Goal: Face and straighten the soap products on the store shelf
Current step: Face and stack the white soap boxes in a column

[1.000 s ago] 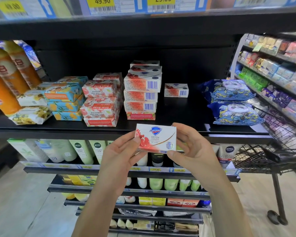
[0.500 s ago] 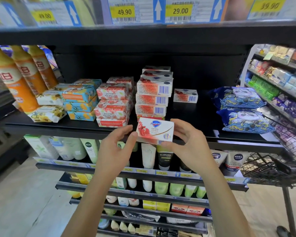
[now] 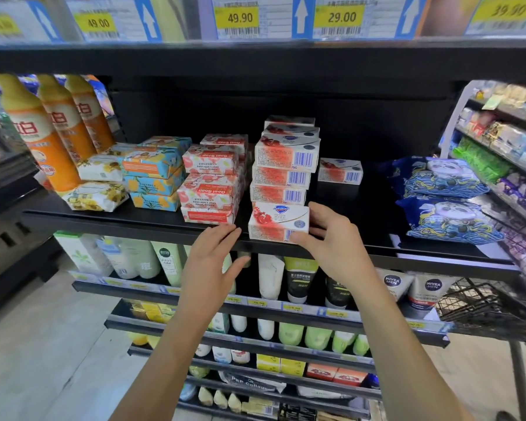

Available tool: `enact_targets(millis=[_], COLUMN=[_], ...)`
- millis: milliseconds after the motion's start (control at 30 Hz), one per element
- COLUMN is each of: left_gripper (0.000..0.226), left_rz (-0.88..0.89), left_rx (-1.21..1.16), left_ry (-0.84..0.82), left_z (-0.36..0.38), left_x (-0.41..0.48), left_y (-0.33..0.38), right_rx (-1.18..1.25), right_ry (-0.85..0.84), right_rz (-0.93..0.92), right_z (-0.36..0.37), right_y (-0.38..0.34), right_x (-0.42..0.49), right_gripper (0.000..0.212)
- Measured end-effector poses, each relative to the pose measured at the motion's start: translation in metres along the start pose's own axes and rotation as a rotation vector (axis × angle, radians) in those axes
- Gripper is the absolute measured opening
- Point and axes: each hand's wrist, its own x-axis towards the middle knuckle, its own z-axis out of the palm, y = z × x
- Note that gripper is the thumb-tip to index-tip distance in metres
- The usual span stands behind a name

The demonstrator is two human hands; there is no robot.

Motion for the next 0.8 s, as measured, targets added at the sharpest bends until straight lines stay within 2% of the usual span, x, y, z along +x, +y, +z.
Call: enact_targets(millis=[300, 367, 467, 600, 800], left_gripper=[0.051, 0.05, 0.05, 0.051, 0.051], left_rz=[-0.016, -0.026, -0.043, -0.055, -0.057], left_rx=[-0.037, -0.035, -0.039, -0.06, -0.082], left_ry=[0.155, 0.169, 0.189, 0.216, 0.215], left_z=[0.018, 0.019, 0.02, 0.022, 0.024], left_x=[0.0, 0.001, 0.002, 0.001, 0.002], left_y=[0.006, 0.006, 0.007, 0.009, 0.003], right_rx=[-0.065, -0.018, 0.1, 0.073, -0.127], right_ry=[-0.048, -0.065, 0.083, 0.288, 0.294], right_rz=[0.011, 0.023, 0.096, 0.124, 0.171], right_z=[-0.006, -0.01, -0.023, -0.043, -0.059], right_y=[0.001, 0.002, 0.007, 0.025, 0.057], right_x=[0.003, 0.005, 0.015, 0.042, 0.103], right_gripper=[0.058, 0.056, 0.061, 0.058, 0.05])
